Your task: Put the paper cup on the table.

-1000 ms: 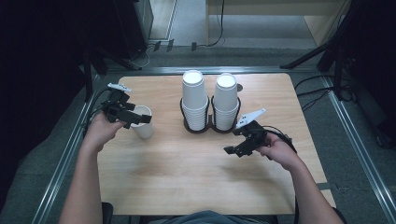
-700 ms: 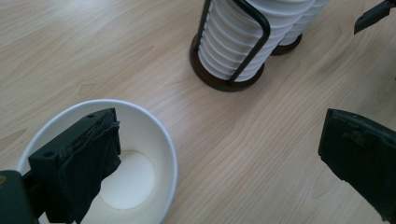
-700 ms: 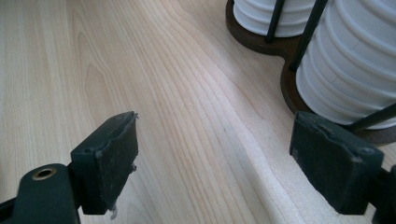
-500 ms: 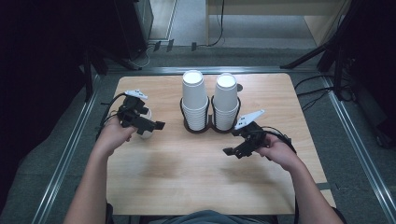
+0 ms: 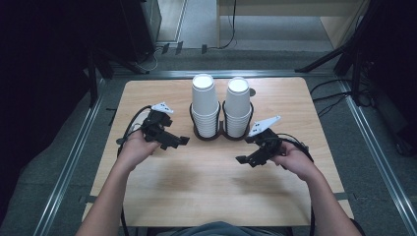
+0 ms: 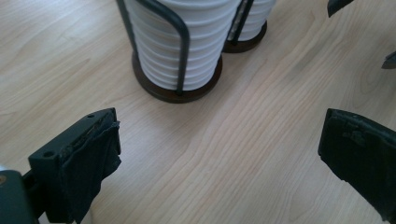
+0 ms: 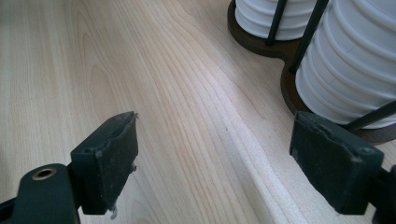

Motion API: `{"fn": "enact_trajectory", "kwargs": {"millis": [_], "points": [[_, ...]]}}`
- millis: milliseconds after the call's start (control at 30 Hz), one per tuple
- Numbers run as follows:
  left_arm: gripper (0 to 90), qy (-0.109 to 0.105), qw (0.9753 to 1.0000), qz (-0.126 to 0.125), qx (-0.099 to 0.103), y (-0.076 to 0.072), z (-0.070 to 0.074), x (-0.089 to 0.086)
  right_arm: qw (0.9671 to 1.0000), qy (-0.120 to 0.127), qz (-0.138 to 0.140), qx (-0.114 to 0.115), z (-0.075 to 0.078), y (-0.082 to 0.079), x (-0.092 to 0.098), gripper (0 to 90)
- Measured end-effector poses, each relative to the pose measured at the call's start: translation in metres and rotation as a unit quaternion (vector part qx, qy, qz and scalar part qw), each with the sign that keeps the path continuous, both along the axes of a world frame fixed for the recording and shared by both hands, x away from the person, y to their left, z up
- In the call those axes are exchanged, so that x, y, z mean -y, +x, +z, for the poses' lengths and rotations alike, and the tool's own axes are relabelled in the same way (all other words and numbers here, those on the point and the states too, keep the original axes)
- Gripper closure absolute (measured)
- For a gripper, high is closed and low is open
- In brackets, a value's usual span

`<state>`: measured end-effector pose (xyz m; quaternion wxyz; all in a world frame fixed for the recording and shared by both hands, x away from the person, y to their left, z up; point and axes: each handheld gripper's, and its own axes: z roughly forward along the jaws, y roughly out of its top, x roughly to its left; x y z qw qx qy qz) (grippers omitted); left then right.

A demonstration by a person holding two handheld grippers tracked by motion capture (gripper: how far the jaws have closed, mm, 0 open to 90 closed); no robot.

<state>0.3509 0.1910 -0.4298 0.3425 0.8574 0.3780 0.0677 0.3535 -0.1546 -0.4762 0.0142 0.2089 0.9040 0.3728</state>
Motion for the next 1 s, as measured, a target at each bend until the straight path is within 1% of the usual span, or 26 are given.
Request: {"fn": "enact_trajectory", "kwargs": {"millis": [67,100,267,367,433,500,633,767,867,1000], "points": [[0.0,0.006,1.0000,-0.004,-0.006,-0.001,-0.003,0.006,1.0000,-0.001,0.001,0.001,0.000,-0.001,0.000,15.7],[0.0,0.011,0.9999,-0.008,-0.005,-0.002,-0.004,0.008,1.0000,-0.001,0.001,0.001,0.000,-0.001,0.000,15.7],[0.0,0.009,0.9999,-0.014,0.003,-0.008,-0.012,0.022,1.0000,-0.001,0.001,0.002,0.001,-0.001,-0.001,15.7],[0.0,0.010,0.9997,-0.023,-0.004,-0.011,-0.018,0.029,1.0000,-0.003,0.001,0.004,0.001,-0.002,-0.001,15.7],[0.0,0.015,0.9995,-0.029,-0.004,-0.013,-0.022,0.035,1.0000,-0.004,0.001,0.004,0.001,-0.002,-0.001,15.7],[0.0,0.012,0.9994,-0.032,-0.004,-0.015,-0.026,0.038,1.0000,-0.004,0.003,0.005,0.001,-0.002,-0.001,15.7],[0.0,0.012,0.9994,-0.032,0.001,-0.017,-0.031,0.044,1.0000,-0.004,0.003,0.005,0.001,-0.002,-0.001,15.7],[0.0,0.003,0.9995,-0.031,-0.002,-0.019,-0.037,0.050,1.0000,-0.004,0.003,0.005,0.000,-0.003,-0.001,15.7],[0.0,0.006,0.9995,-0.030,0.001,-0.020,-0.041,0.054,1.0000,-0.007,0.004,0.004,0.000,-0.003,-0.002,15.7],[0.0,0.010,0.9994,-0.033,0.000,-0.021,-0.046,0.059,0.9999,-0.009,0.007,0.005,0.000,-0.004,-0.003,15.7]]}}
